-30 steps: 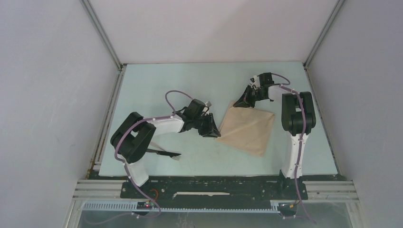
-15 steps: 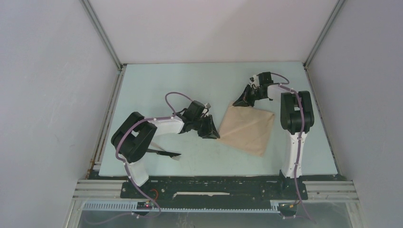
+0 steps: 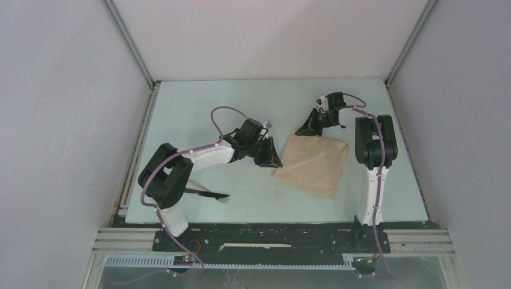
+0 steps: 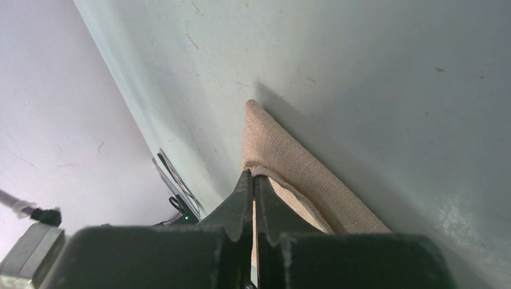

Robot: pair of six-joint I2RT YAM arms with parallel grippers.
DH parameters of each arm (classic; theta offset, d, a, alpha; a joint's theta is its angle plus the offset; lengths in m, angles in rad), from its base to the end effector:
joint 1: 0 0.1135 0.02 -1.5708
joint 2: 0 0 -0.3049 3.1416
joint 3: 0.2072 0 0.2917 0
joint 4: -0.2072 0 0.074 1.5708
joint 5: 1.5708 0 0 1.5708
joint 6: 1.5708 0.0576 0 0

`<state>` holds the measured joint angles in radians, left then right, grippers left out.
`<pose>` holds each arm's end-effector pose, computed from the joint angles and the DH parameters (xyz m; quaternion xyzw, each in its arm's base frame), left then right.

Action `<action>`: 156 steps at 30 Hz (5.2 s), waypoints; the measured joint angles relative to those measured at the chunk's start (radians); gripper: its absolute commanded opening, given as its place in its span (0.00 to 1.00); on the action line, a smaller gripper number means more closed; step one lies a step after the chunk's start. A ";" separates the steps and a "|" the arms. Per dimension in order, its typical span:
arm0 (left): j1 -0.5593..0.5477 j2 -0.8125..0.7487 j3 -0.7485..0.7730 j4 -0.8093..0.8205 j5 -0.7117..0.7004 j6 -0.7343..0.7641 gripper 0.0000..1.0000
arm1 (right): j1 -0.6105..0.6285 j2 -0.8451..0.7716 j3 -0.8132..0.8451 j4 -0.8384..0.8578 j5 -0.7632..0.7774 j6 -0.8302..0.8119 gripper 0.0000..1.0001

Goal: Fold the napkin into a case and place the utensils inside
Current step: Fold the top corner of the square-folded napkin at the center of the board, then smooth out the upper triangle-folded napkin at the center of the board, then move the top corner of the square-folded napkin to the center of the board.

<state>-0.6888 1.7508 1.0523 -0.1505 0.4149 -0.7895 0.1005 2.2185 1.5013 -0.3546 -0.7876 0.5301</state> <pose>0.3060 -0.2820 0.1807 0.0266 0.9180 -0.3752 0.1256 0.5067 0.0921 0.1136 0.0982 0.8945 0.4242 0.1015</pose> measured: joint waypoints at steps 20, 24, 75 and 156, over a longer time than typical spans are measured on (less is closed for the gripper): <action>-0.008 0.119 0.049 0.040 0.025 0.004 0.05 | 0.000 0.000 0.000 0.000 0.000 0.000 0.00; -0.006 0.131 0.042 0.060 0.025 0.004 0.05 | 0.000 0.002 0.000 0.000 0.000 0.000 0.00; 0.008 0.145 0.053 0.073 0.061 -0.030 0.39 | -0.071 -0.344 -0.100 -0.018 0.091 -0.014 0.72; 0.057 0.129 0.055 -0.054 0.016 0.046 0.38 | 0.033 -0.185 -0.248 0.179 0.210 0.135 0.53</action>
<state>-0.6315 1.8801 1.1069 -0.2043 0.4305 -0.7433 0.1337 2.0331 1.2530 -0.1761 -0.5777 0.6651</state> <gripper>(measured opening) 0.411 0.550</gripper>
